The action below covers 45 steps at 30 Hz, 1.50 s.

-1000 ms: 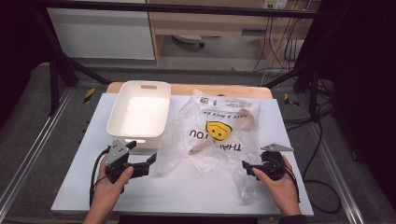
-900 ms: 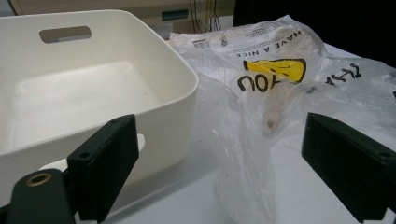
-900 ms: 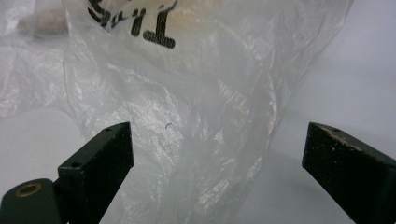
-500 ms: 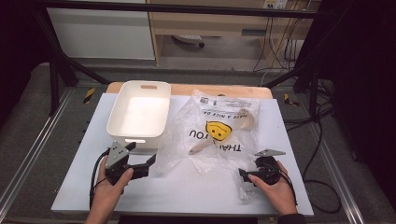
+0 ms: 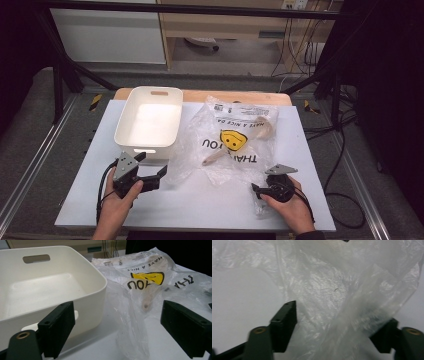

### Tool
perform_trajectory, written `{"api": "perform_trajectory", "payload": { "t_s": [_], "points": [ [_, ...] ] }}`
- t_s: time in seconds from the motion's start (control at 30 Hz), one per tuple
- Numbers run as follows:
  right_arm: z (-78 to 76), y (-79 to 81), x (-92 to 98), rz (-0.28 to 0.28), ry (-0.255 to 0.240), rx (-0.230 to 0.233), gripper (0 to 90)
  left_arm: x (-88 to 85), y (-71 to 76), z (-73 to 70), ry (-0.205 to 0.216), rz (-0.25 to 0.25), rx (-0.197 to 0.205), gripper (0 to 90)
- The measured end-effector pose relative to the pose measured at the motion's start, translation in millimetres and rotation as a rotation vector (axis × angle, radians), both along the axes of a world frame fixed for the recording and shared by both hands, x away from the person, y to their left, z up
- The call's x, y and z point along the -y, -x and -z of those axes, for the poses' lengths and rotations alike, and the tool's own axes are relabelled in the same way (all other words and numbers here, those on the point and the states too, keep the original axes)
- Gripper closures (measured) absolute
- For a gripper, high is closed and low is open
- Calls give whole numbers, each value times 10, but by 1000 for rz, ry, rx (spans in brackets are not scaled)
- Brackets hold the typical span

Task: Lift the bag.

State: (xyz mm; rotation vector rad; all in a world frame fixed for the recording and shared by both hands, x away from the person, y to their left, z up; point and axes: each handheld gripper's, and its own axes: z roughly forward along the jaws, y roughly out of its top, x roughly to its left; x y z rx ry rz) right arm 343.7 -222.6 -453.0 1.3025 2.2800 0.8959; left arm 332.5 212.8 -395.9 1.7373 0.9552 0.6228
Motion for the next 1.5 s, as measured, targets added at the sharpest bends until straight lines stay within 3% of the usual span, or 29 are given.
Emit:
{"api": "perform_trajectory", "payload": {
  "t_s": [0.43,0.6,0.93,1.07,1.23,1.37,1.5],
  "points": [
    [-37,21,-84,-133,6,3,892,34,3,16,-10,2,-2,121],
    [-55,23,-34,-132,10,-9,900,51,6,15,-8,6,-1,123],
    [-85,58,308,-53,31,-22,900,152,48,16,-37,34,2,129],
    [-75,64,414,-32,10,-31,900,280,61,58,-40,70,-30,139],
    [-71,65,412,-31,8,-30,900,518,37,139,-62,108,-71,137],
    [-67,64,418,-30,0,-33,900,721,-11,246,-111,146,-104,117],
    [-65,65,420,-29,-3,-33,900,811,-46,335,-159,151,-126,113]
  ]
}}
